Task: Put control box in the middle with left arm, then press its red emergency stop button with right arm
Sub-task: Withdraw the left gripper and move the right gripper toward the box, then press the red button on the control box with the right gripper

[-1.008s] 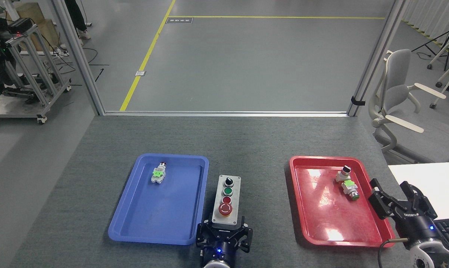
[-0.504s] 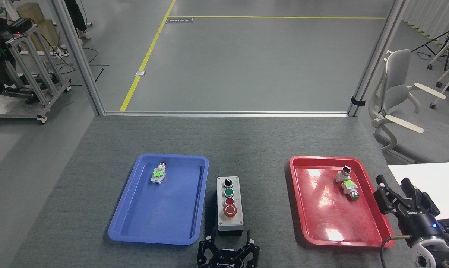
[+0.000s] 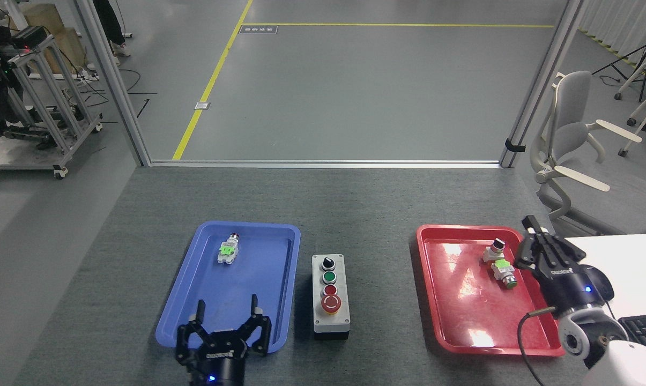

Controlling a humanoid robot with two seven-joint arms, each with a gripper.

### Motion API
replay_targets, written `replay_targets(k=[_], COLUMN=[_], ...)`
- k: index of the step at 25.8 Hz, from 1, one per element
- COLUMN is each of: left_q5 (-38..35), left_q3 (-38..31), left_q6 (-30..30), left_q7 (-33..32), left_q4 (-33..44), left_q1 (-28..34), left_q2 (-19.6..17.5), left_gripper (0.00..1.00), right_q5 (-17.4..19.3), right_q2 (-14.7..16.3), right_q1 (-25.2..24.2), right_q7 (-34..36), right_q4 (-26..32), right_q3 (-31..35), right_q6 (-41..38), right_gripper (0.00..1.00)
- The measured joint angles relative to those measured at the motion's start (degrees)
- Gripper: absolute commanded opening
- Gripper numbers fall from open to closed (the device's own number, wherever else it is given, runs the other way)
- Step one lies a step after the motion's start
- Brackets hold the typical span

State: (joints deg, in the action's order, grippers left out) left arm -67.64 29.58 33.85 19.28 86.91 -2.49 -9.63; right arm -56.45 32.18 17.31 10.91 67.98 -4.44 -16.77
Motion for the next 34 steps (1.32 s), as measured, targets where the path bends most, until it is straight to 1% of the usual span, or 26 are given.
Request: replay_targets(k=[2,5,7,10,13,16,19,22,27,34], left_q5=[0.23,0.31,0.02,-0.31,-0.35,0.11,0.37,0.52,0.69,0.68], left_q3=[-5.67,-14.42,-17.95,-20.53,-21.39,-22.61,-24.27,-25.00,-25.33,-25.35], left_q6=[-6.09,-15.52,-20.25,-26.17,-31.12,-35.37,-37.75,-38.99,-39.59,-39.67], left_q7=[-0.11,-0.36,-0.80,-1.32,-2.40,-4.71,-5.77,-6.17,-6.45,-6.51], left_q4=[0.13,-0.70,-1.98,-4.53,-6.23,-7.24,-7.53,-7.61,-7.69,-7.38], left_q1=[-0.07,0.04,-0.28,-2.03,-3.74,-4.63,-4.57,-4.44,-4.31,-3.73], left_q2=[-1.44,-2.35,-2.59,-3.81,-6.33,-7.97,-8.48,-8.57,-8.59,-8.10], left_gripper=[0.99,0.99,0.99,0.99,0.99,0.99,0.99,0.99,0.99,1.00], right_q5=[-0.07,-0.09,-0.08,0.01,0.09,0.09,0.06,0.02,-0.03,-0.03], right_q2=[-0.47,-1.92,-3.39,-6.14,-8.44,-10.20,-12.20,-13.34,-14.40,-15.02], right_q1=[2.62,6.40,7.93,9.03,9.31,9.43,9.42,9.42,9.25,9.28], right_q7=[0.12,0.32,0.03,-0.29,-0.36,-0.41,-0.43,-0.45,-0.46,-0.46], right_q4=[-0.83,-2.30,-3.18,-4.28,-5.04,-5.97,-7.59,-8.88,-11.13,-12.89], right_q3=[-5.25,-13.82,-18.63,-24.77,-29.33,-32.67,-35.16,-36.73,-38.33,-39.20], right_q6=[-0.02,-0.26,-0.23,-0.08,-0.07,-0.20,-0.31,-0.31,-0.14,0.14], right_gripper=[0.00,0.00,0.00,0.00,0.00,0.00,0.00,0.00,0.00,0.00])
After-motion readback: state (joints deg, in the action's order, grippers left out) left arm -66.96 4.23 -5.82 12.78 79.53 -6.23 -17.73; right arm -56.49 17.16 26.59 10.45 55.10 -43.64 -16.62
